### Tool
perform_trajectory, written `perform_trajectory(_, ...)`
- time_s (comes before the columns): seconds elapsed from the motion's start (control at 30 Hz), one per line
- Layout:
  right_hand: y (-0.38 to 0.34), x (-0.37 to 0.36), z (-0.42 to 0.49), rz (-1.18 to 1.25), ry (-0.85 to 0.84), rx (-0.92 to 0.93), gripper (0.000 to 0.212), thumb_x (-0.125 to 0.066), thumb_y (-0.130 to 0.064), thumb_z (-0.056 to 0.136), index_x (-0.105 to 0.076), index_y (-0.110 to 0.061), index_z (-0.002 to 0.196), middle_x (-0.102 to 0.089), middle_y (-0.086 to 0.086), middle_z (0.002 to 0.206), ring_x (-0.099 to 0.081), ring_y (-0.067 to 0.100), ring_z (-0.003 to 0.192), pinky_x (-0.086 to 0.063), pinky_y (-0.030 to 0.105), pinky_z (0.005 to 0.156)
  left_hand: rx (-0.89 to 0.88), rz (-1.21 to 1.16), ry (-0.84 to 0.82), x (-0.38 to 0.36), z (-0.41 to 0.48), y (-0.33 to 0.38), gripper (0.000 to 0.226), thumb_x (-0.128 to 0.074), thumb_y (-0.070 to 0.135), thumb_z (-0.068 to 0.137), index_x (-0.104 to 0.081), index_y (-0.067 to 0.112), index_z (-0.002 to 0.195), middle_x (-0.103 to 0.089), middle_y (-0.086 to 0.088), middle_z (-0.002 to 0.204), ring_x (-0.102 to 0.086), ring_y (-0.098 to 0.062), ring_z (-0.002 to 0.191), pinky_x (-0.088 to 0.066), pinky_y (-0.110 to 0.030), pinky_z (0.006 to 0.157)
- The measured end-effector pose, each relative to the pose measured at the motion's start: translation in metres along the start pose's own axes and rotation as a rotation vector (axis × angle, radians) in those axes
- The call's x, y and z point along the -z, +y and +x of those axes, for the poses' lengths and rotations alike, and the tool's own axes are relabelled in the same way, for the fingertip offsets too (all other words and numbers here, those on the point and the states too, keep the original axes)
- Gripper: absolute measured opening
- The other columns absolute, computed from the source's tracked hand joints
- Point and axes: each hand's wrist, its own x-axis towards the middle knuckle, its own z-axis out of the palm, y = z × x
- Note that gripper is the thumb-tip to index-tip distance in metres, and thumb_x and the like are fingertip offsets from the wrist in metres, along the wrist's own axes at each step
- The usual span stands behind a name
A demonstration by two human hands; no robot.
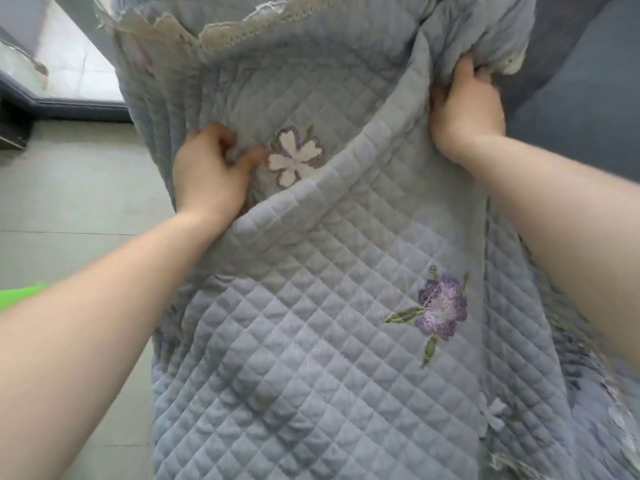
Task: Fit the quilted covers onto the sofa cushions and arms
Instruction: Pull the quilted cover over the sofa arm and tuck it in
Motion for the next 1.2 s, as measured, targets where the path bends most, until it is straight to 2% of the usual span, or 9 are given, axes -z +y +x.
perform_trajectory(0.1, -0.004, 0.013, -0.003, 0.093, -0.019, -0.01, 0.047, -0.042, -0.029, 0.095, -0.033, -0.014, 0.139, -0.038, 0.02, 0.142, -0.04, 0.041, 0.126, -0.037, 0.05, 0.101, -0.08, 0.037, 0.002, 0.011, 0.01, 0.007, 0.024, -0.062, 0.031, 0.088, -0.062, 0.007, 0.09, -0.062, -0.012, 0.085, -0.058, -0.032, 0.087, -0.034, -0.033, 0.066)
perform_trajectory(0.27, -0.015, 0.029, 0.006, 0.148, 0.133, -0.006, 0.032, -0.045, -0.032, 0.093, -0.048, -0.017, 0.121, -0.047, 0.014, 0.134, -0.046, 0.037, 0.121, -0.039, 0.051, 0.097, 0.07, 0.03, 0.305, 0.045, 0.067, -0.008, 0.029, -0.055, 0.031, 0.087, -0.064, 0.006, 0.098, -0.066, -0.019, 0.103, -0.059, -0.036, 0.095, -0.04, -0.039, 0.076)
perform_trajectory(0.53, -0.009, 0.002, 0.015, 0.12, -0.051, 0.141, 0.038, -0.046, -0.039, 0.094, -0.044, -0.016, 0.125, -0.031, 0.004, 0.149, -0.038, 0.028, 0.129, -0.036, 0.049, 0.102, 0.484, 0.019, 0.165, -0.013, 0.048, -0.018, 0.036, -0.04, 0.02, 0.092, -0.058, 0.005, 0.119, -0.057, -0.023, 0.126, -0.05, -0.04, 0.118, -0.04, -0.04, 0.094)
perform_trajectory(0.63, 0.016, 0.014, 0.005, 0.622, -0.096, 0.046, 0.034, -0.059, -0.036, 0.089, -0.056, -0.018, 0.119, -0.058, -0.002, 0.116, -0.055, 0.008, 0.1, -0.044, 0.017, 0.083, 0.223, 0.011, 0.226, -0.017, 0.021, 0.006, 0.046, -0.034, 0.026, 0.091, -0.051, -0.004, 0.122, -0.05, -0.028, 0.129, -0.044, -0.041, 0.122, -0.032, -0.043, 0.101)
perform_trajectory(0.73, 0.066, 0.017, -0.025, 0.755, 0.119, -0.2, 0.022, -0.062, -0.024, 0.087, -0.065, -0.012, 0.106, -0.064, -0.003, 0.089, -0.057, 0.003, 0.078, -0.047, 0.019, 0.075, -0.231, 0.052, 0.034, -0.041, -0.015, 0.051, 0.051, -0.039, 0.029, 0.098, -0.035, 0.004, 0.143, -0.024, -0.021, 0.153, -0.019, -0.034, 0.143, -0.009, -0.041, 0.116)
perform_trajectory(0.83, 0.121, -0.001, -0.073, 0.551, 0.182, -0.358, 0.037, -0.065, -0.027, 0.084, -0.06, -0.011, 0.116, -0.065, 0.006, 0.113, -0.058, 0.012, 0.098, -0.046, 0.03, 0.094, -0.337, 0.171, -0.015, -0.071, -0.027, 0.081, 0.054, -0.036, 0.035, 0.099, -0.028, 0.018, 0.149, -0.011, -0.011, 0.16, -0.005, -0.025, 0.148, 0.001, -0.042, 0.117)
perform_trajectory(1.0, 0.154, -0.044, -0.118, 0.632, -0.136, -0.635, 0.082, -0.071, -0.049, 0.075, -0.039, -0.011, 0.141, -0.05, 0.01, 0.139, -0.047, 0.026, 0.127, -0.037, 0.042, 0.108, -0.311, 0.216, 0.123, -0.084, -0.03, 0.079, 0.053, -0.036, 0.037, 0.096, -0.035, 0.02, 0.146, -0.021, -0.009, 0.158, -0.014, -0.022, 0.147, -0.004, -0.038, 0.118)
perform_trajectory(1.13, 0.133, -0.032, -0.099, 0.643, -0.142, -0.515, 0.012, -0.069, -0.015, 0.074, -0.068, -0.011, 0.085, -0.07, 0.005, 0.085, -0.064, 0.027, 0.086, -0.051, 0.038, 0.075, -0.309, 0.218, 0.153, -0.086, -0.031, 0.08, 0.052, -0.037, 0.036, 0.094, -0.038, 0.021, 0.144, -0.024, -0.008, 0.157, -0.018, -0.023, 0.146, -0.006, -0.037, 0.117)
perform_trajectory(1.2, 0.137, 0.0, -0.097, 0.36, 0.221, -0.282, 0.021, -0.057, -0.005, 0.066, -0.041, -0.017, 0.059, -0.044, -0.007, 0.055, -0.044, 0.025, 0.062, -0.034, 0.035, 0.057, -0.308, 0.216, 0.168, -0.087, -0.031, 0.082, 0.052, -0.039, 0.034, 0.093, -0.04, 0.02, 0.143, -0.026, -0.008, 0.156, -0.02, -0.024, 0.145, -0.008, -0.038, 0.117)
